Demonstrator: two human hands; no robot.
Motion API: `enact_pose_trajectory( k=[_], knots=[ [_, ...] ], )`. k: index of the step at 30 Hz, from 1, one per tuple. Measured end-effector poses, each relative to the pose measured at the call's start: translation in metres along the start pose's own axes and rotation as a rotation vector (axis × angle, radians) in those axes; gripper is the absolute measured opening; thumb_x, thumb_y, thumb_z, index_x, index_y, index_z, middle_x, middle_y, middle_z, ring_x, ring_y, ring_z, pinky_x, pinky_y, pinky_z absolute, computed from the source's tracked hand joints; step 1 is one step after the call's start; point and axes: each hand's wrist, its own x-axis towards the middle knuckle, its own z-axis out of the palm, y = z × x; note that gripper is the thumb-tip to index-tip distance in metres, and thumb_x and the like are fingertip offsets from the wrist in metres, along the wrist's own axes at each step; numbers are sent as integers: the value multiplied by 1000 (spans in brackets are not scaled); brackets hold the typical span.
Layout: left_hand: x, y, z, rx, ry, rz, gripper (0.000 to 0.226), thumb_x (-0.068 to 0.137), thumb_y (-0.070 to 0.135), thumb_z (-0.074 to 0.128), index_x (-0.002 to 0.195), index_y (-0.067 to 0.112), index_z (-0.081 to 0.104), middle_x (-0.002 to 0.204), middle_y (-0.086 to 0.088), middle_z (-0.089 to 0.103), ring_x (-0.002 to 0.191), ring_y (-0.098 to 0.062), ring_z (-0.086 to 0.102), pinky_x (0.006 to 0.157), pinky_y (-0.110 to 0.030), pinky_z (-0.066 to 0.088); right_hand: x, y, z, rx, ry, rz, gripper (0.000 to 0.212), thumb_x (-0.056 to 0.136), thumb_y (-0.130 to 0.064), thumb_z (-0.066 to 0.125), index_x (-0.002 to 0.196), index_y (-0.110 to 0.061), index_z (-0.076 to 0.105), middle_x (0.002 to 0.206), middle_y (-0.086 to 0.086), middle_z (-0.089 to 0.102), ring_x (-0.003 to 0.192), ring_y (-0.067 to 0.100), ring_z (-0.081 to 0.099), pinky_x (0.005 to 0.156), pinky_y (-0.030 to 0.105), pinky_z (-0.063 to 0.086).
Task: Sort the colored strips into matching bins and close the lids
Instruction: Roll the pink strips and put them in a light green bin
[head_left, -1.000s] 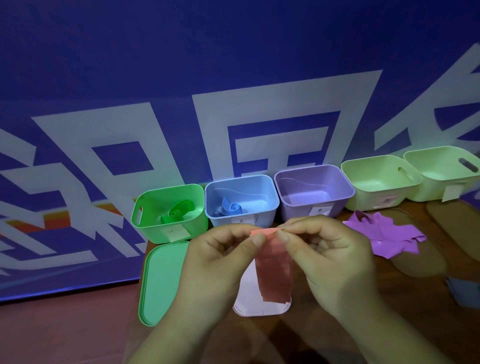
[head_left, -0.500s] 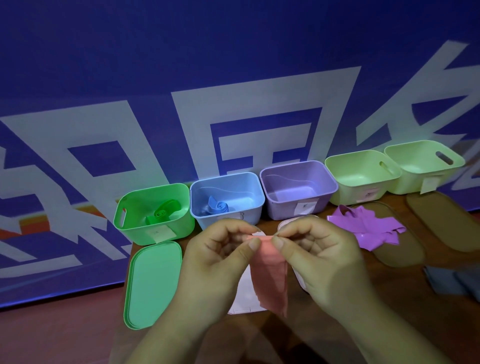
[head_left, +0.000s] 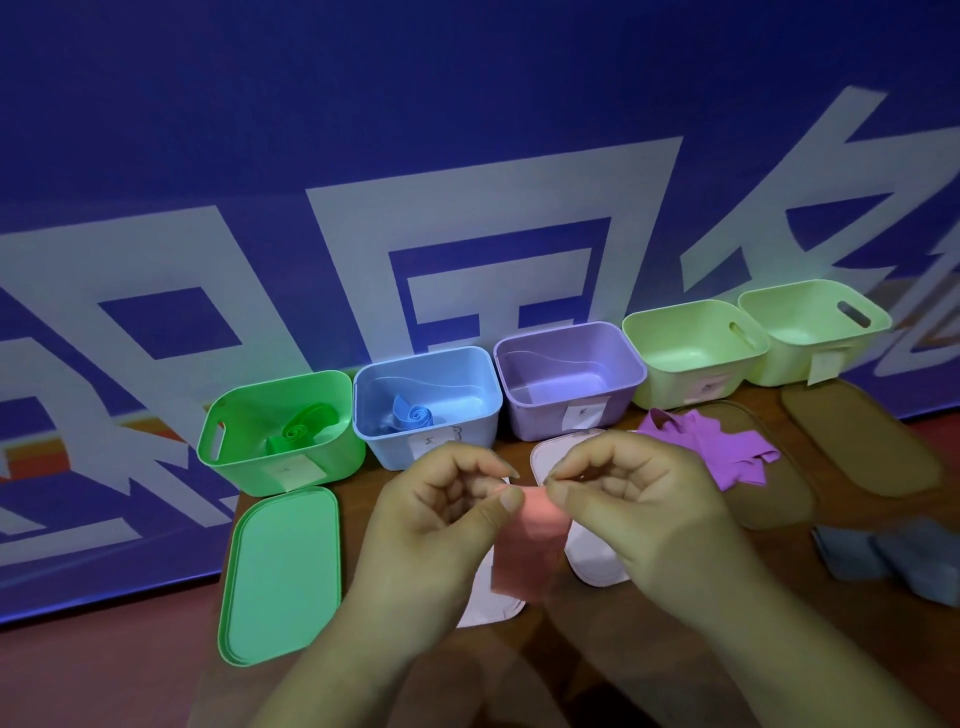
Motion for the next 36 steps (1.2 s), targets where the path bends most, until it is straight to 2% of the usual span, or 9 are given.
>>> enact_pose_trajectory(
  k=[5, 9, 15, 17, 19, 22, 30, 34, 36],
  knots=[
    [0, -1, 12, 127, 0, 7, 26, 83, -3, 73, 81, 23, 76, 76, 2, 73, 72, -9, 66, 71, -20, 52, 4, 2, -13, -26, -45, 95, 30, 79, 4, 75, 68, -24, 75, 66, -5, 71, 62, 5, 64, 66, 20, 50],
    [2, 0, 21, 170, -2, -23, 29, 82, -5, 71, 80, 24, 78, 77, -1, 75, 73, -12, 68, 73, -23, 54, 9, 3, -24, -41, -58, 124, 25, 77, 2, 76, 68, -21, 75, 62, -4, 68, 58, 7, 59, 63, 23, 48],
    [6, -1, 31, 163, 45, -123, 21, 79, 0, 75, 83, 20, 80, 80, -1, 77, 76, -11, 71, 73, -20, 54, 5, 4, -37, -85, -71, 66, 21, 82, -5, 76, 78, -25, 75, 74, 14, 73, 69, 52, 60, 65, 56, 51],
    [6, -1, 34, 143, 53, -144, 18, 80, -1, 75, 82, 16, 81, 81, -1, 78, 76, -9, 71, 71, -17, 53, 3, 3, -42, -175, -94, -24, 22, 82, -9, 77, 82, -31, 75, 74, 6, 73, 72, 40, 66, 71, 51, 55],
    [6, 0, 37, 114, 65, -163, 17, 80, -2, 74, 82, 14, 80, 81, -1, 78, 76, -8, 71, 70, -15, 52, 2, 3, -48, -285, -134, -147, 24, 81, -13, 79, 88, -35, 75, 78, -7, 73, 72, 14, 69, 73, 32, 57],
    [8, 1, 39, 97, 80, -178, 16, 81, 0, 73, 84, 14, 80, 83, -1, 78, 76, -7, 71, 71, -14, 52, 2, 0, -54, -408, -179, -253, 24, 76, -25, 77, 90, -44, 72, 82, -17, 71, 80, 10, 68, 75, 18, 53],
    [14, 2, 42, 83, 57, -208, 14, 82, 2, 73, 88, 13, 80, 82, -2, 78, 76, -9, 72, 69, -14, 51, 7, -2, -58, -469, -156, -270, 29, 78, -24, 77, 87, -50, 71, 81, -25, 70, 77, 2, 67, 71, 9, 49],
    [15, 1, 39, 85, 4, -187, 16, 81, 4, 74, 92, 13, 80, 88, -1, 78, 86, -13, 74, 76, -16, 52, 7, -3, -58, -314, -134, -92, 31, 79, -13, 81, 87, -42, 75, 77, -10, 75, 70, 10, 69, 71, 27, 57],
    [15, 0, 37, 76, -37, -175, 21, 79, 5, 76, 96, 16, 80, 92, -2, 78, 91, -16, 74, 79, -20, 54, 9, -5, -58, -239, -133, -27, 27, 78, -13, 81, 86, -39, 77, 79, -7, 76, 74, 12, 71, 75, 27, 58]
  ],
)
